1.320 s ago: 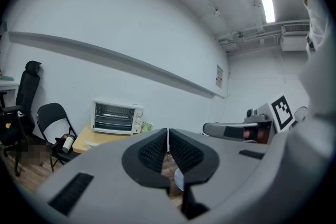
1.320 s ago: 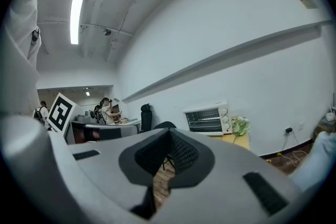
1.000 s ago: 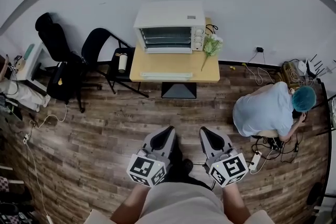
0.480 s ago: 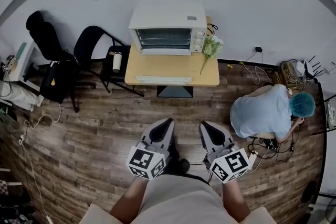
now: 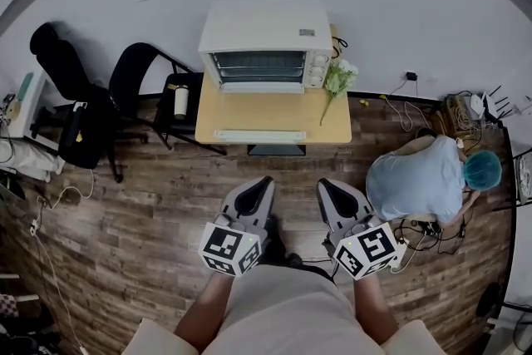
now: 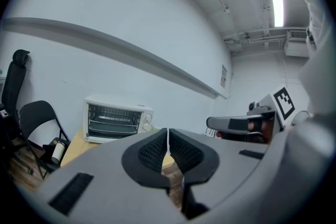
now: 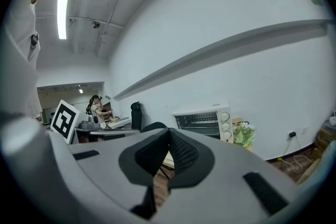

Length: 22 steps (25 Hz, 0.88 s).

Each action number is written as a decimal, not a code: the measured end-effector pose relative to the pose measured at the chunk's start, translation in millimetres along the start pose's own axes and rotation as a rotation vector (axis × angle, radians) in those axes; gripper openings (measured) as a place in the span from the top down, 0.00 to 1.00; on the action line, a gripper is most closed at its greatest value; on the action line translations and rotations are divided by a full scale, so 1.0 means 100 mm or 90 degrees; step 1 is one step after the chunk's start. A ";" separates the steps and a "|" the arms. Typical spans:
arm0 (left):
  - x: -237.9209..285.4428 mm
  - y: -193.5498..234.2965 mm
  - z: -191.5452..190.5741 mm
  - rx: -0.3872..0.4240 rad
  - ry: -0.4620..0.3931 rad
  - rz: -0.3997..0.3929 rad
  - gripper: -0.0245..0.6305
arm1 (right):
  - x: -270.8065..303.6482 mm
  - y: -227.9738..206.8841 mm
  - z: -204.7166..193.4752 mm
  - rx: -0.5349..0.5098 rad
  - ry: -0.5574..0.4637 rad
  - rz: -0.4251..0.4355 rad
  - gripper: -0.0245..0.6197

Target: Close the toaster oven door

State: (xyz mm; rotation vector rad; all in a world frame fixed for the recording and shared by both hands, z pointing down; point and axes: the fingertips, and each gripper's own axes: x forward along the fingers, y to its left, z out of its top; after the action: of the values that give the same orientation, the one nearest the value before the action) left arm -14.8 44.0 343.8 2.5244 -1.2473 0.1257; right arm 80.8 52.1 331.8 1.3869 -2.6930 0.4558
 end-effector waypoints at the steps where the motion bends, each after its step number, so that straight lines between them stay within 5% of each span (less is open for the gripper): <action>1: 0.03 0.05 0.01 0.001 0.000 0.000 0.94 | 0.05 -0.02 0.02 0.000 0.000 -0.002 0.96; 22: 0.38 0.71 -0.25 0.007 0.056 0.004 0.94 | 0.81 -0.08 -0.12 -0.013 0.050 0.008 0.96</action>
State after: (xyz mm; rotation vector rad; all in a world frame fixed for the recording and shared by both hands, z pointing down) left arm -45.8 -17.4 393.0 2.4962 -1.2236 0.2439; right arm 38.4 -12.1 361.9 1.3189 -2.6374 0.4724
